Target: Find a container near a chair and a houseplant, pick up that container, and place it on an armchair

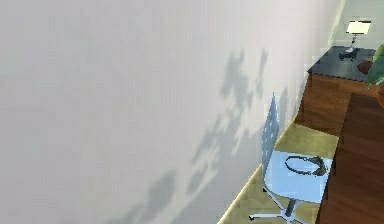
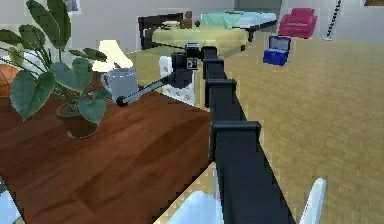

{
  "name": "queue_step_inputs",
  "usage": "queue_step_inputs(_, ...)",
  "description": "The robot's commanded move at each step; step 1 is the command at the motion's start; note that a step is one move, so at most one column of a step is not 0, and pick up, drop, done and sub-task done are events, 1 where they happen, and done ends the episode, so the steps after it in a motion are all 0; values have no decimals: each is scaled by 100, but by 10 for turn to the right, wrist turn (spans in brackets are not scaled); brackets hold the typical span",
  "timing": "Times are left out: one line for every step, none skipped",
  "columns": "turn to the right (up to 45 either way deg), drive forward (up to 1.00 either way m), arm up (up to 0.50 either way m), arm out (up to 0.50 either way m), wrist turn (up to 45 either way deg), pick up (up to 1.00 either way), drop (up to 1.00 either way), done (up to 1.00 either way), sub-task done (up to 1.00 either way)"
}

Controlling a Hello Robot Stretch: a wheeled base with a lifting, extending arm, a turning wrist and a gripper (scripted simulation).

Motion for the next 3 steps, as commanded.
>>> queue_step_inputs(0, 0, 0, 0, -450, 0, 0, 0, 0)
queue_step_inputs(0, 0, 0, 0, -210, 0, 0, 0, 0)
queue_step_inputs(0, 0, 0, -44, 0, 0, 0, 0, 0)
